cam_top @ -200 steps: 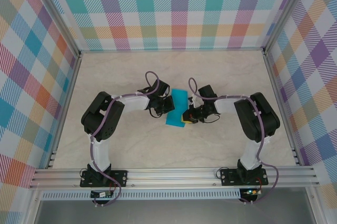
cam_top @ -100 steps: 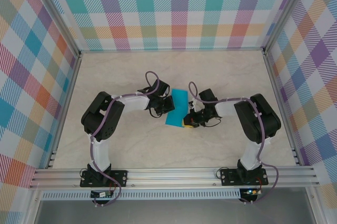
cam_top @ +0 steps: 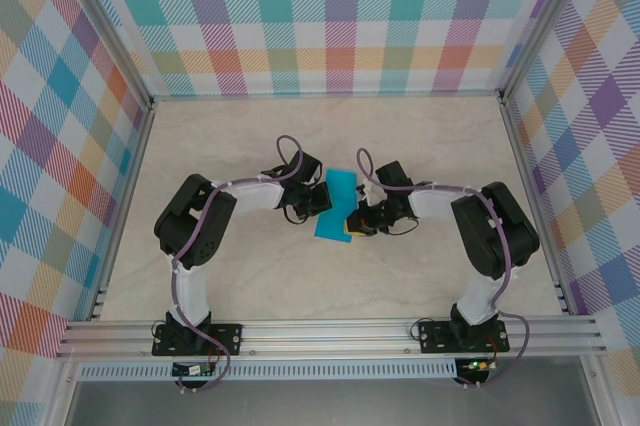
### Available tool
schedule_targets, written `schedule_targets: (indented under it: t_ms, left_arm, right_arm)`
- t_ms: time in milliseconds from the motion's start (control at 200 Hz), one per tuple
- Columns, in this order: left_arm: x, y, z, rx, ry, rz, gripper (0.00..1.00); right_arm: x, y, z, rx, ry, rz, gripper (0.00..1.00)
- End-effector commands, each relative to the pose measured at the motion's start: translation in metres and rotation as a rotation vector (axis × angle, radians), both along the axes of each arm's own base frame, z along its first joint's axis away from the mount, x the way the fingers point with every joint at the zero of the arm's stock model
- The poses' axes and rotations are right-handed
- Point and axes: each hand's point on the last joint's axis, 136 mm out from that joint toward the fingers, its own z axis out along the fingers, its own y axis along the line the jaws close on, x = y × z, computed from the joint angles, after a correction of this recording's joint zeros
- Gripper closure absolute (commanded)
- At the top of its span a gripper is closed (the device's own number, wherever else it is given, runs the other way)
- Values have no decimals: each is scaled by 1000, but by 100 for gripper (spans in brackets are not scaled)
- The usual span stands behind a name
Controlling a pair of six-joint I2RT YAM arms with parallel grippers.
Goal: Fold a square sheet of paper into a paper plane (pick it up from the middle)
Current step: Fold the square sheet of paper in half at the center of the table.
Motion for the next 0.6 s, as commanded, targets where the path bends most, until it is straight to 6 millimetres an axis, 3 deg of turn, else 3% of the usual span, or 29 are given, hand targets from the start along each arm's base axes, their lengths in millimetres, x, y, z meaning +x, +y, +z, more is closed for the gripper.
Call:
schedule_targets:
  t_ms: [0, 130, 220, 300, 415, 490, 595]
  left_arm:
    - [-38, 21, -48, 126, 142, -24, 100]
    - [-37, 20, -49, 127, 142, -25, 100]
    - [-37, 21, -48, 128, 141, -26, 100]
    - [-38, 22, -50, 135, 144, -25, 100]
    - [-39, 22, -51, 136, 149, -27, 100]
    - [-39, 21, -52, 130, 152, -29, 100]
    - [-39, 20, -52, 127, 154, -31, 100]
  right_arm:
    - [-15, -2, -23, -89, 41, 41, 100]
    - [-23, -10, -35, -147, 58, 45, 100]
    - [-16, -8, -21, -136, 24, 34, 100]
    - [2, -3, 5, -92, -32, 5, 100]
    - [44, -1, 42, 39, -87, -86, 100]
    - [64, -2, 48, 83, -85, -123, 100]
    - [81, -3, 41, 49, -90, -148, 100]
